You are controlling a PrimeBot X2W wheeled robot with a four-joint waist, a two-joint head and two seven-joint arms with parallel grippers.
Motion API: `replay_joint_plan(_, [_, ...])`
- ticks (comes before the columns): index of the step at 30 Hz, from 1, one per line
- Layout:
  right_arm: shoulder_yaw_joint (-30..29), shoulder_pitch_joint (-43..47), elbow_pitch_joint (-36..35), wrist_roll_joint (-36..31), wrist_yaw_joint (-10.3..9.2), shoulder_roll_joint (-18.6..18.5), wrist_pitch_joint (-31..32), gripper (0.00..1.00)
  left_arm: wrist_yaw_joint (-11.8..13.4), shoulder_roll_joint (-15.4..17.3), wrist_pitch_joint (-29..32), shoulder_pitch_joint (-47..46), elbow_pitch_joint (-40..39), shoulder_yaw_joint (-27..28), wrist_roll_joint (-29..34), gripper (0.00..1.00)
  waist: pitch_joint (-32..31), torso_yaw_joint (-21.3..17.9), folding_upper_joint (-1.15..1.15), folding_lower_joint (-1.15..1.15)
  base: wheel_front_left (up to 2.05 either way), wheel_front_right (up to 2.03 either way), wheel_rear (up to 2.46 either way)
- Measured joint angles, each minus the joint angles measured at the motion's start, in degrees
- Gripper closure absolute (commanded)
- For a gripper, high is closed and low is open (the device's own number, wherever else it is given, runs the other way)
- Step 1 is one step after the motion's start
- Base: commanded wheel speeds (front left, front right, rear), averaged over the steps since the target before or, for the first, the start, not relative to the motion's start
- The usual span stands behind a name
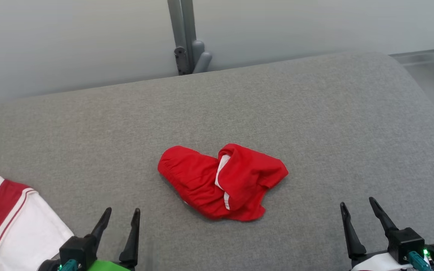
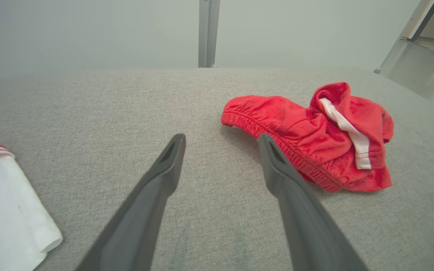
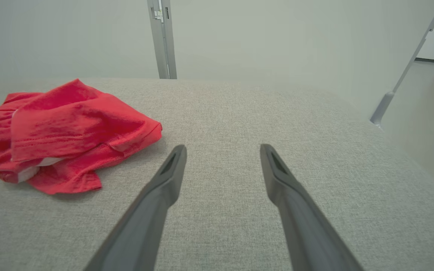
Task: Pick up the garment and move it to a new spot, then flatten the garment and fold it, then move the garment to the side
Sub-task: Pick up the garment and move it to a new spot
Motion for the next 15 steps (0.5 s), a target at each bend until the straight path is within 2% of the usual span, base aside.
replay_joint_plan(5, [-2.10,1.63,-0.36,-1.94,0.00,-0.05,0.00,0.00,0.69,0.15,-2.42,2.47,3.53,2.38,2.98,0.00,-1.51,3.48,0.00,0.00,0.00,0.00,0.00])
replay_joint_plan(7, [-2.69,1.75,-0.45,-2.18,0.00,-0.20,0.00,0.00,0.14,-0.37,-2.54,3.63,4.27,4.31,3.24,0.00,-2.12,4.56,0.00,0.00,0.00,0.00,0.00])
replay_joint_plan(15, [-4.92,2.68,0.04,-2.45,0.00,-0.29,0.00,0.00,-5.80,-3.12,-2.68,7.90,3.81,13.50,9.35,0.00,-3.67,7.03,0.00,0.00,0.00,0.00,0.00])
